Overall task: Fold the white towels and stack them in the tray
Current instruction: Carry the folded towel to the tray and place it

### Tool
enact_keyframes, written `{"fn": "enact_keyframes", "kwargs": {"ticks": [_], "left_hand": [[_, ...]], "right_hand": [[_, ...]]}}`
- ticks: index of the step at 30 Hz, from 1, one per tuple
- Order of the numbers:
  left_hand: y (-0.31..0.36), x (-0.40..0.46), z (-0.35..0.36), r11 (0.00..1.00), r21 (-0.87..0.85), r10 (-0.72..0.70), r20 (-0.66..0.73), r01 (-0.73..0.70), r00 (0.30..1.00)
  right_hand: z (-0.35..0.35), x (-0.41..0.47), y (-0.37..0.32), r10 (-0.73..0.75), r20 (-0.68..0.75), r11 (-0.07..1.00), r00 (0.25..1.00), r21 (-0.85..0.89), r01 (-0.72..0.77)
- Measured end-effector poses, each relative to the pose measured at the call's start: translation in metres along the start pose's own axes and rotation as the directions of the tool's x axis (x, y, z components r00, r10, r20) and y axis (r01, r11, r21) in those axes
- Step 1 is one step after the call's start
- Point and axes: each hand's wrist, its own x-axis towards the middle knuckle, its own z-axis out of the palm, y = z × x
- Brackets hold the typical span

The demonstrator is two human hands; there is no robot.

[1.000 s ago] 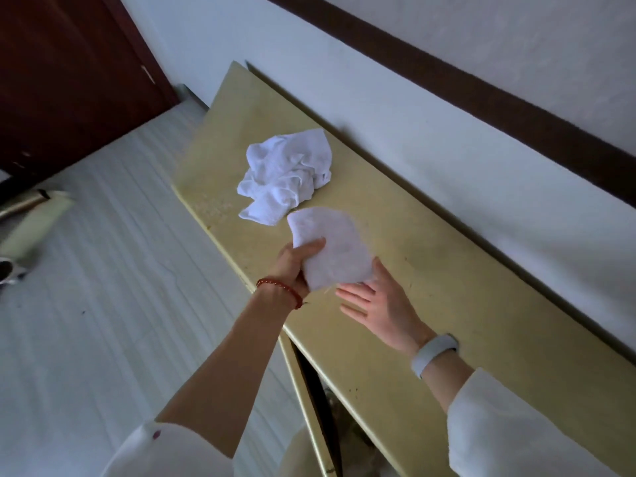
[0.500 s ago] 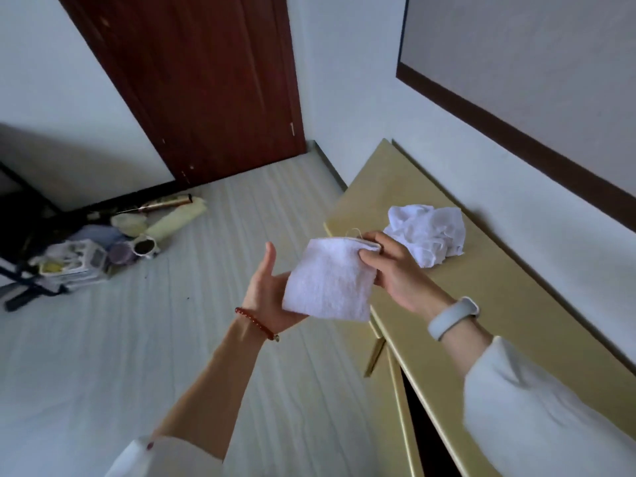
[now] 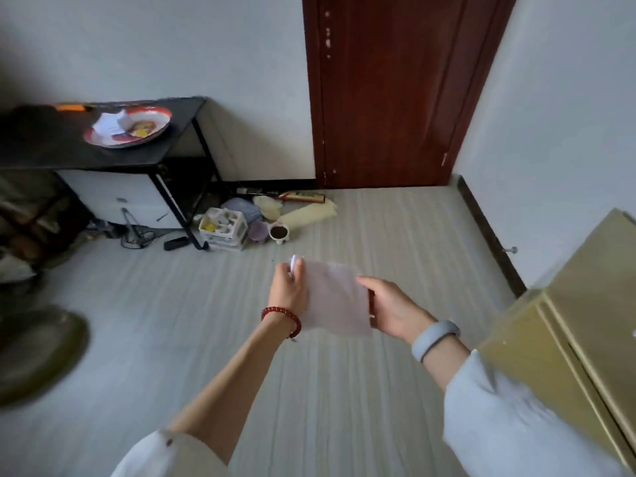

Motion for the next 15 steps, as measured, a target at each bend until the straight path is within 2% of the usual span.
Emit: {"fn": "enact_keyframes", "kwargs": {"ticks": [2, 4, 5, 7, 9, 15], "left_hand": [[-0.012, 0.032, -0.038, 0.998, 0.021, -0.05, -0.072, 0.052, 0.996], [-0.022, 0.064, -0.07, 0.997, 0.057, -0.051, -0.107, 0.057, 0.993], [-0.027, 0.081, -0.084, 0.994, 0.106, -0.023, -0.12, 0.035, 0.993], [-0.035, 0.121, -0.112, 0.974, 0.225, 0.054, -0.179, -0.013, 0.982], [-0.038, 0.17, -0.14, 0.957, 0.288, 0.099, -0.245, -0.025, 0.964], [-0.017, 0.34, -0.226, 0.963, 0.271, 0.067, -0.293, 0.016, 0.954]], "right_hand": [[0.045, 0.03, -0.004, -0.161, -0.078, 0.952, 0.984, -0.276, 0.134], [0.086, 0.065, -0.012, -0.421, -0.027, 0.758, 0.907, -0.56, 0.335], [0.105, 0.081, -0.018, -0.511, 0.02, 0.659, 0.859, -0.633, 0.407], [0.145, 0.117, -0.035, -0.61, 0.112, 0.532, 0.784, -0.676, 0.51], [0.188, 0.159, -0.059, -0.644, 0.188, 0.458, 0.741, -0.681, 0.571], [0.317, 0.3, -0.151, -0.613, 0.289, 0.463, 0.735, -0.623, 0.631]]}}
